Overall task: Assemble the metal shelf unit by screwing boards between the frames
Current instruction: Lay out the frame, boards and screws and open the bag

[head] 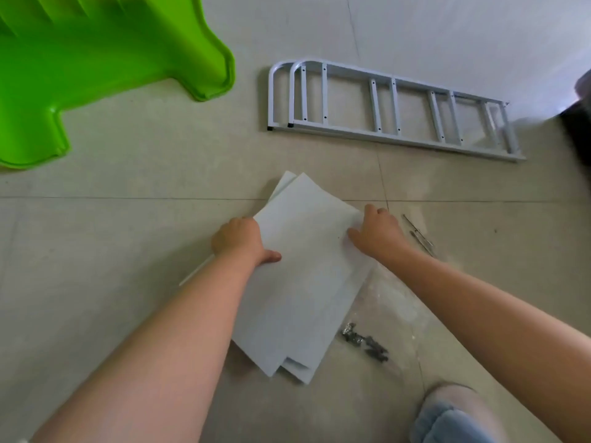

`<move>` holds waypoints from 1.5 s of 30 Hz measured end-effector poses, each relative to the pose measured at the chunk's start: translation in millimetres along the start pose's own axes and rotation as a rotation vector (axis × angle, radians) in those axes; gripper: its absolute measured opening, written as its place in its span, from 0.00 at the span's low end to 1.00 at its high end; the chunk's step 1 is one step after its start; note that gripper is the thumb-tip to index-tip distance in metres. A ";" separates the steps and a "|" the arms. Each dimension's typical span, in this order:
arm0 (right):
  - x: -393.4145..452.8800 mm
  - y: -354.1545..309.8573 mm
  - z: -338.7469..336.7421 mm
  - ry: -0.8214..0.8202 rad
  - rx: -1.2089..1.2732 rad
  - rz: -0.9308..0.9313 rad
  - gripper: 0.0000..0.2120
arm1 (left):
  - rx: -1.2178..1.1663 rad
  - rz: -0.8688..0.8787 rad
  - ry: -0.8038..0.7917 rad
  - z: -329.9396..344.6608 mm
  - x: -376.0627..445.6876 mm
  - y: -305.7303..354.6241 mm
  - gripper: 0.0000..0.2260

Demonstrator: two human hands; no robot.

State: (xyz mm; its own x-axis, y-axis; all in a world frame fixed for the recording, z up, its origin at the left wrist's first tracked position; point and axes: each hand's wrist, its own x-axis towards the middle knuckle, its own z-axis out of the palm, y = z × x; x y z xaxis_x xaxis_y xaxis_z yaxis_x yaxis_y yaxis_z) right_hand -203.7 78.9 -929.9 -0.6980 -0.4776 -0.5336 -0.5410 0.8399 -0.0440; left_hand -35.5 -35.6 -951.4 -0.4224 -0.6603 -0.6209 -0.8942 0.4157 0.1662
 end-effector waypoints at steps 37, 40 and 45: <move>-14.8 20.9 33.9 -0.147 1.354 0.385 0.08 | -0.574 -0.236 0.104 23.9 -8.8 14.6 0.32; -14.7 15.8 18.5 -0.200 1.461 0.342 0.10 | -0.769 -0.284 0.120 17.5 -5.0 14.7 0.41; -10.9 1.7 -1.2 -0.216 1.422 0.235 0.11 | -0.919 -0.214 0.165 27.2 25.2 -12.1 0.56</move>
State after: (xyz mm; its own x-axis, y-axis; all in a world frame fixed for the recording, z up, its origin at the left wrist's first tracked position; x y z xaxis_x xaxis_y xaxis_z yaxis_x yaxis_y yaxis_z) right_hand -197.6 85.2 -923.1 -0.5514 -0.3565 -0.7543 0.5743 0.4937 -0.6531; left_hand -31.2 -40.2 -989.9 -0.1891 -0.7745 -0.6036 -0.6917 -0.3312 0.6417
